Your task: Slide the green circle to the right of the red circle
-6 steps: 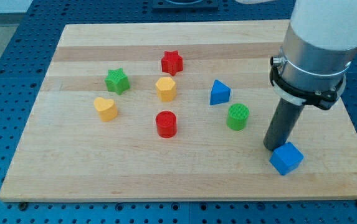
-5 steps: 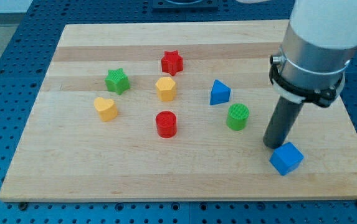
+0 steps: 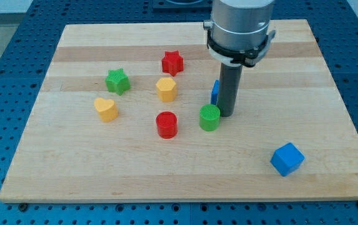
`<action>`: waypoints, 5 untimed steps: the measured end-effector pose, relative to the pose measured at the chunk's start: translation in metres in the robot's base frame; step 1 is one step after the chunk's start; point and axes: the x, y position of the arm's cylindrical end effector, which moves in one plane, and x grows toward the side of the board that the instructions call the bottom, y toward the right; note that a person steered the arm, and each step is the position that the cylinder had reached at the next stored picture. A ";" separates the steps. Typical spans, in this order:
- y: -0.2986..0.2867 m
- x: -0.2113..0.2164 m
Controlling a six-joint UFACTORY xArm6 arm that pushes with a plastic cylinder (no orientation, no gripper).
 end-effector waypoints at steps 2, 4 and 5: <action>-0.045 -0.019; -0.051 -0.008; -0.030 0.014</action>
